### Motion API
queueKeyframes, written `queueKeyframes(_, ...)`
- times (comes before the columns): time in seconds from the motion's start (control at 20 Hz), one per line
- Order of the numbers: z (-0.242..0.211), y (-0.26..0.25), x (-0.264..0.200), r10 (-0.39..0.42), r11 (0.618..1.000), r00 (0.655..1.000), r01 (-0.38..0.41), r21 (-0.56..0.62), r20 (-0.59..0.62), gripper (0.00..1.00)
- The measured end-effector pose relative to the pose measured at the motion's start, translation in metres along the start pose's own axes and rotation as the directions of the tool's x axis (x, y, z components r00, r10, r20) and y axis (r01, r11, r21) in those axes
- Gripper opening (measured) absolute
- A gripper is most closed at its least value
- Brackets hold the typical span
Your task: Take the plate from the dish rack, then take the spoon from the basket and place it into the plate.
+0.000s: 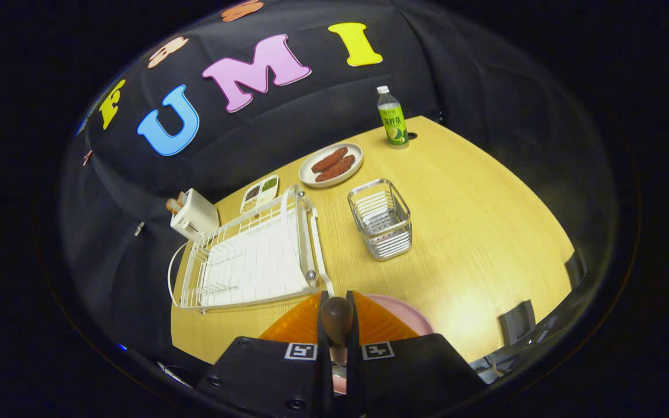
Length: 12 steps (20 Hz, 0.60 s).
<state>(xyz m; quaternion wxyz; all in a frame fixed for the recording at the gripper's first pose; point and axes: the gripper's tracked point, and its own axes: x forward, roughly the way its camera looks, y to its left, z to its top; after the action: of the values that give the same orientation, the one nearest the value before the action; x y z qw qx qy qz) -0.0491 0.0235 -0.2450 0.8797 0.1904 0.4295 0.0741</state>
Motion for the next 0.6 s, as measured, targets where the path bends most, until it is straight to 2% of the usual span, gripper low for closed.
queueKeyframes(0.3,-0.046,-0.013,0.023,-0.066,0.998,0.993,0.065,-0.015,-0.097,0.13)
queueKeyframes(0.6,-0.056,-0.018,0.041,-0.088,0.996,0.987,0.09,0.01,-0.135,0.15)
